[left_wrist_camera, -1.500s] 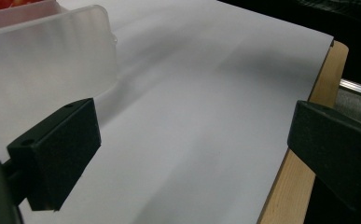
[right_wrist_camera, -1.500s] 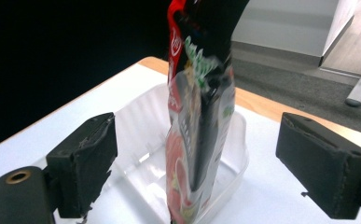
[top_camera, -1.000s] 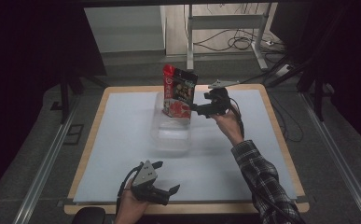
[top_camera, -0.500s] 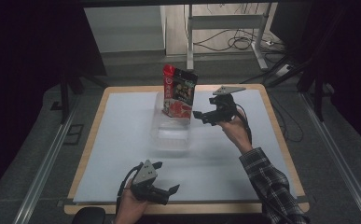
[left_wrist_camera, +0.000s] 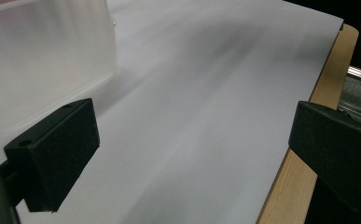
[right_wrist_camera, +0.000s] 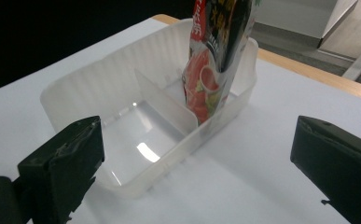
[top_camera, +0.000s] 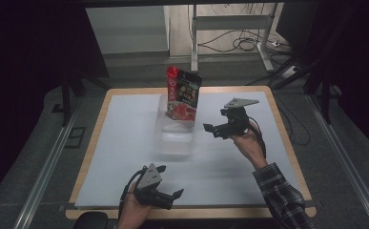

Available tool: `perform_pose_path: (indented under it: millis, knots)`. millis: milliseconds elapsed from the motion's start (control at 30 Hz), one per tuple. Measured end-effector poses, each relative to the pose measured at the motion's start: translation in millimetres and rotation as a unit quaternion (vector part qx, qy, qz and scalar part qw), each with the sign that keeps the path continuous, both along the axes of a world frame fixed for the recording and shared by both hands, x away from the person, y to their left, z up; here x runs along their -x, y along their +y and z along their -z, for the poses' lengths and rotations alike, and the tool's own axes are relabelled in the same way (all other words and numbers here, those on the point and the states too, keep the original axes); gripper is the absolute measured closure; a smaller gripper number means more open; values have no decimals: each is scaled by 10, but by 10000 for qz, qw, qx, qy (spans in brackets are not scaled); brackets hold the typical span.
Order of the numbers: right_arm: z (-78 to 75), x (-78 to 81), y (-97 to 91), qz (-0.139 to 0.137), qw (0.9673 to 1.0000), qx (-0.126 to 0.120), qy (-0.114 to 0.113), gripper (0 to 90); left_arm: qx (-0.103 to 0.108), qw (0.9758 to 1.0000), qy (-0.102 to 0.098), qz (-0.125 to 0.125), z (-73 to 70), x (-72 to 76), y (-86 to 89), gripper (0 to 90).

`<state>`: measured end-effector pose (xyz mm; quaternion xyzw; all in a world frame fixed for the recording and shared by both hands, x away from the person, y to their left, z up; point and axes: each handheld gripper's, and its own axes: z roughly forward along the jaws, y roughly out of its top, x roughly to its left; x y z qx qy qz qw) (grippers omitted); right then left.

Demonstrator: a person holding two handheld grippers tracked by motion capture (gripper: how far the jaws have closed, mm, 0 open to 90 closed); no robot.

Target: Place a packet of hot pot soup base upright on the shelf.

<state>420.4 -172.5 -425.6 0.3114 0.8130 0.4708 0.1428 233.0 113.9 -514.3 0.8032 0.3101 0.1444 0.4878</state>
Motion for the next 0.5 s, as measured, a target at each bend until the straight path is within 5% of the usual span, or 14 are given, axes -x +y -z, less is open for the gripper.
perform_pose_path:
  millis: [500]
  knots:
    - [54,278,-126,-22,10000,50,-20,13,-126,9999,-7,73,14,-2,-1,20]
